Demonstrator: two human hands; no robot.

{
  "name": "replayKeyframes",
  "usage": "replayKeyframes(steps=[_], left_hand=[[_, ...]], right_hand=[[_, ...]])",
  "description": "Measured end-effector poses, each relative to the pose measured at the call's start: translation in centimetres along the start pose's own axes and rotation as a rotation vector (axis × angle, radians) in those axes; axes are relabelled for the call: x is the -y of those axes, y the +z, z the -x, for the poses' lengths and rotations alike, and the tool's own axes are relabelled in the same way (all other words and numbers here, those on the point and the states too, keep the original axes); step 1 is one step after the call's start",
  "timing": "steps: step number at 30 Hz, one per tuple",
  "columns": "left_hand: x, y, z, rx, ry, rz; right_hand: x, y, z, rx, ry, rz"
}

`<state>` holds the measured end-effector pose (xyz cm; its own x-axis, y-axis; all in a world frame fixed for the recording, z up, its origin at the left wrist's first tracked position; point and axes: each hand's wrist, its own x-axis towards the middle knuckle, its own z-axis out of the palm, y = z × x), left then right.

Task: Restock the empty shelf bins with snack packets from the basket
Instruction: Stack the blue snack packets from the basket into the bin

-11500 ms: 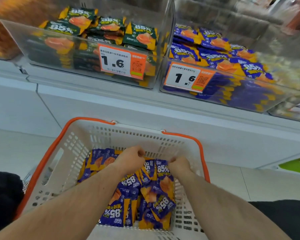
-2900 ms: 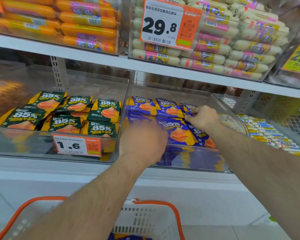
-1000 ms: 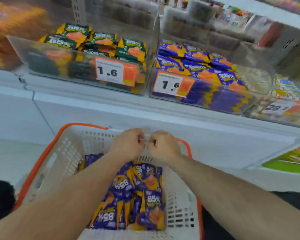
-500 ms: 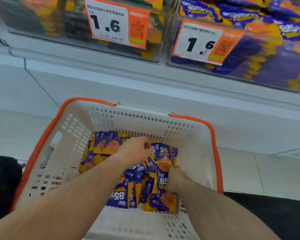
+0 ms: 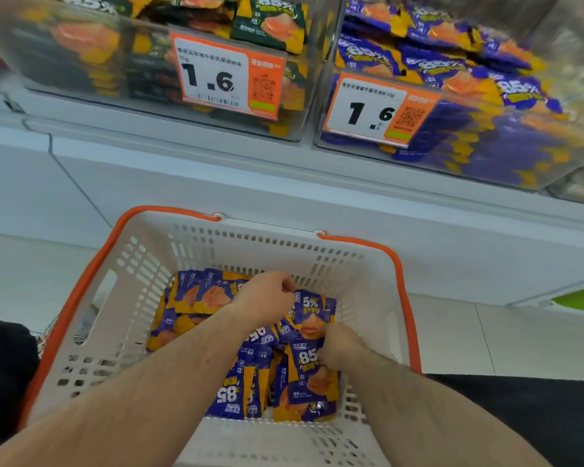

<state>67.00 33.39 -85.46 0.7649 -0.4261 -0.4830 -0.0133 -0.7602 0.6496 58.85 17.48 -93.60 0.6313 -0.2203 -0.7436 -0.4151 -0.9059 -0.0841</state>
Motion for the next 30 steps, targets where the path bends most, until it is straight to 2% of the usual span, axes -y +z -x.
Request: replayKeyframes(steps=[5, 9, 12, 15, 18, 21, 24, 30], left_hand=[[-1.7, -1.6, 0.9, -0.057, -0.007, 0.084], [-3.5, -4.3, 1.4, -0.038, -0.024, 0.264], [-5.1, -7.0, 1.9, 0.015, 0.042, 0.321], [-6.7, -9.5, 3.4, 0.112, 0.138, 0.389], [-8.0, -11.8, 4.5, 0.093, 0.234, 0.475], [-9.0, -13.6, 5.6, -0.001, 0.313, 0.496], [-10.3, -14.4, 6.8, -0.032, 0.396, 0.536], [-13.0, -14.6, 8.1, -0.119, 0.529, 0.727]], right_hand=[[0.7, -7.5, 3.2, -0.154, -0.101, -0.09], [1.9, -14.5, 7.3, -0.327, -0.227, -0.17], [2.8, -19.2, 10.8, -0.442, -0.305, -0.22], [3.6, -22.4, 13.7, -0.538, -0.38, -0.394], [4.4, -24.1, 15.8, -0.633, -0.421, -0.55], [4.9, -24.2, 17.8, -0.869, -0.419, -0.721], [4.8, -23.3, 19.4, -1.128, -0.414, -0.742], [5.1, -22.8, 20.8, -1.011, -0.527, -0.978]])
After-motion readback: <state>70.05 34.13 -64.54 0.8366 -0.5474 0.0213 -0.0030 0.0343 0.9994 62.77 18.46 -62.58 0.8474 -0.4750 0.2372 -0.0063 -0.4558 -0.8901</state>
